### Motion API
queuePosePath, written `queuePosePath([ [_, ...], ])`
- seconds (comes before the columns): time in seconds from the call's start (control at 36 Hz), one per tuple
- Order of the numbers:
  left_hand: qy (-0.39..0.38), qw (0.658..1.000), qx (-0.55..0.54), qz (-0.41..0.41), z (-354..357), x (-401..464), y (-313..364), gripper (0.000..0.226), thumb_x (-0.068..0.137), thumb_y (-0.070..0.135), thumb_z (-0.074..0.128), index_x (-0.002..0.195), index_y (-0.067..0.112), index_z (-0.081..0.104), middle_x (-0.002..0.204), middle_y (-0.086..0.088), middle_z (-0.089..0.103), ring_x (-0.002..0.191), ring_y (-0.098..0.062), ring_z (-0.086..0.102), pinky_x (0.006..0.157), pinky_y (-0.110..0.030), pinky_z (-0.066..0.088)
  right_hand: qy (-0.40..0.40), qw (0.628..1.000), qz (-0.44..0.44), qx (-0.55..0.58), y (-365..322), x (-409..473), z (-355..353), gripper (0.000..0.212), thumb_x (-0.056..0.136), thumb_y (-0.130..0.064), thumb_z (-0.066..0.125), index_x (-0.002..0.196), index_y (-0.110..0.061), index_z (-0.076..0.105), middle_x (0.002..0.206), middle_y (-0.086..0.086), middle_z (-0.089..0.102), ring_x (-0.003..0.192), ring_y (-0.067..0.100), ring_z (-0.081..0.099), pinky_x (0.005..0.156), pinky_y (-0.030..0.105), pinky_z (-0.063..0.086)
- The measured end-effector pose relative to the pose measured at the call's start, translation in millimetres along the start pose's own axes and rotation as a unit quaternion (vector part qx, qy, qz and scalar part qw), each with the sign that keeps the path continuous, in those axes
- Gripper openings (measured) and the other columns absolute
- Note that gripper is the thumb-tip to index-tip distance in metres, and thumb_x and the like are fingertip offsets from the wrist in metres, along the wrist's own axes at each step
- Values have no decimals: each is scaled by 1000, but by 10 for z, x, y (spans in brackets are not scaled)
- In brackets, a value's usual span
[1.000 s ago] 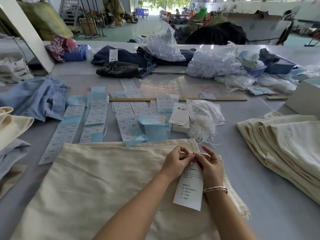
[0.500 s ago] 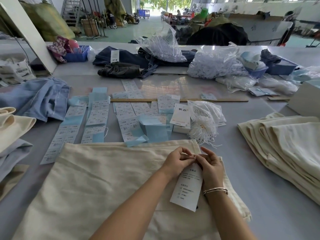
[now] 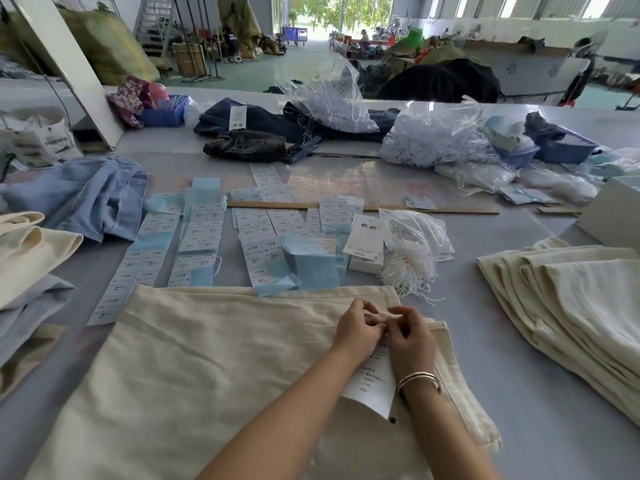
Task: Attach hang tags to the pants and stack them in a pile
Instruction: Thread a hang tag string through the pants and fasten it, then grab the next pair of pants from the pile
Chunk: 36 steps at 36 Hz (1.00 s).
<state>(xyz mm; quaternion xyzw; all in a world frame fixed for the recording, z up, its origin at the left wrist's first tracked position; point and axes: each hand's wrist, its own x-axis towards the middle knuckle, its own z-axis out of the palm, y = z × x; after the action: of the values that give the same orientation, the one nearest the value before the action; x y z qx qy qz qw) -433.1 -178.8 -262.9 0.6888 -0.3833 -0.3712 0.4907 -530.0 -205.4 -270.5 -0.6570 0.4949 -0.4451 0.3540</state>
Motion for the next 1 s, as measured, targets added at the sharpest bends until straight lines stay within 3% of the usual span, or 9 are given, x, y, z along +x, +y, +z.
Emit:
queuePosePath([
  [0.14,-45,996,-49,-60,-82,-62,169,24,90,3,60,85,22,47,99,-12,63,93,-19,60,95,-38,50,13,996,-74,-52,-31,-38,61,24,81,10,60,90,-10,69,85,-1,64,76,15,58,68,21,39],
  [0.25,-50,998,15,-43,-348,-197,227,10,92,16,60,102,17,58,109,-7,65,103,-22,62,97,-37,50,53,998,-30,-24,-25,-22,32,27,81,14,55,93,-5,70,92,3,60,86,26,59,77,29,41],
  [0.42,215,923,305,-93,-1594,-484,-145,36,89,24,57,126,24,56,130,-7,55,120,-30,50,99,-36,42,79,997,21,-4,-67,-2,-39,25,86,10,55,104,3,70,121,20,52,97,18,51,75,-2,33],
  [0.53,342,844,312,-272,-2610,-965,-550,61,85,39,63,136,14,40,144,-16,36,131,-35,35,108,-47,31,84,995,-13,-51,-181,-29,-19,26,87,8,56,107,0,70,133,17,47,114,35,52,97,29,39],
  [0.61,324,875,158,-322,-3111,-1244,-749,62,79,24,73,129,-2,48,132,-25,51,120,-39,50,101,-51,43,78,989,-111,-58,-473,-149,135,33,79,17,55,101,-2,71,125,22,51,115,40,50,99,37,38],
  [0.72,227,924,62,-301,-3197,-1452,-657,72,72,5,79,132,-11,44,130,-26,53,116,-36,55,93,-39,47,-83,965,-246,-46,-1059,-524,515,37,74,23,58,94,-5,72,118,20,56,102,36,58,85,32,44],
  [0.81,183,937,158,-253,-3148,-1477,-397,61,78,15,71,131,2,45,123,-13,56,100,-24,55,73,-29,46,-290,893,-332,-87,-1476,-852,797,39,84,8,56,112,-17,67,141,6,43,91,19,63,80,29,50],
  [0.92,146,952,233,-131,-3054,-1512,133,47,80,17,64,124,20,48,111,4,57,101,-19,56,77,-28,46,-418,796,-400,-176,-1856,-1087,1128,79,86,-2,54,146,-43,24,157,-16,-13,108,18,60,82,31,51],
  [1.0,136,954,267,-15,-2949,-1641,444,52,80,19,68,128,24,50,109,8,57,103,-13,55,76,-21,43,-412,764,-456,-195,-2101,-1084,1202,101,83,-11,64,144,-49,-7,159,-11,-10,102,27,62,76,41,54],
])
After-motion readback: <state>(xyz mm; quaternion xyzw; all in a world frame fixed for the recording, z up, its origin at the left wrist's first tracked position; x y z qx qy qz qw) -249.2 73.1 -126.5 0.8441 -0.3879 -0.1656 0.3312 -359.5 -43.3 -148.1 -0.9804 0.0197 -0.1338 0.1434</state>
